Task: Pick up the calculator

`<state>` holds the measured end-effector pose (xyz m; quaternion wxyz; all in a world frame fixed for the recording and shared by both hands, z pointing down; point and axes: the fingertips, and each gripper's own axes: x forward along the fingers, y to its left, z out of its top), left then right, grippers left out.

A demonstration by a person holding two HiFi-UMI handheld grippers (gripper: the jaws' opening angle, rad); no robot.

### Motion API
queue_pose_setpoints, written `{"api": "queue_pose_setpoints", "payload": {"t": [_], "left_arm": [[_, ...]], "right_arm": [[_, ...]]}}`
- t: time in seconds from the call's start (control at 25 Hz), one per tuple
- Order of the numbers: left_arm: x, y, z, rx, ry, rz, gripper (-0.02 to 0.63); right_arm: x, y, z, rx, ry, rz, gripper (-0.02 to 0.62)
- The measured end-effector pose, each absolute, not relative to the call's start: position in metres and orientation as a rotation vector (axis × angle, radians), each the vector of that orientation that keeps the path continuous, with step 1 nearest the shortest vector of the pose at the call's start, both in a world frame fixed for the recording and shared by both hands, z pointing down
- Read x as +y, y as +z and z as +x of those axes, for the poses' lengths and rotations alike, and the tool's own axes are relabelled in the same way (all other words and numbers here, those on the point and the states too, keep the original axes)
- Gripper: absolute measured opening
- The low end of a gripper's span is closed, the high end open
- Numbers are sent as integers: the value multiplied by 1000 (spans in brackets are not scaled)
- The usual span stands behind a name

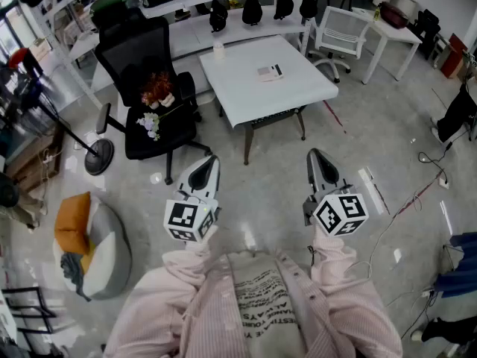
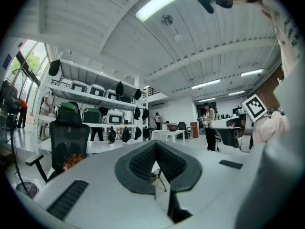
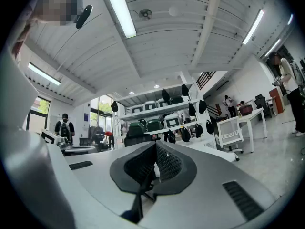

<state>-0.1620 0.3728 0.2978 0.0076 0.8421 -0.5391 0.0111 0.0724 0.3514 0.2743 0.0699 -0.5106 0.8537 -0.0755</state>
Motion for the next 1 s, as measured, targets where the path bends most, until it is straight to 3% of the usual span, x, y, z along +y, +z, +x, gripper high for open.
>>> {"api": "queue_pose_setpoints", "payload": {"t": [0.84,1.0], "left_arm": [[374,304,-124,-1684,6,2602,2],[376,309,-118,-1683,17,2595,2]], "right_arm": [[342,287,110,2581,-317,-1504,5],[338,296,116,2580,-358,-1504,68]]}}
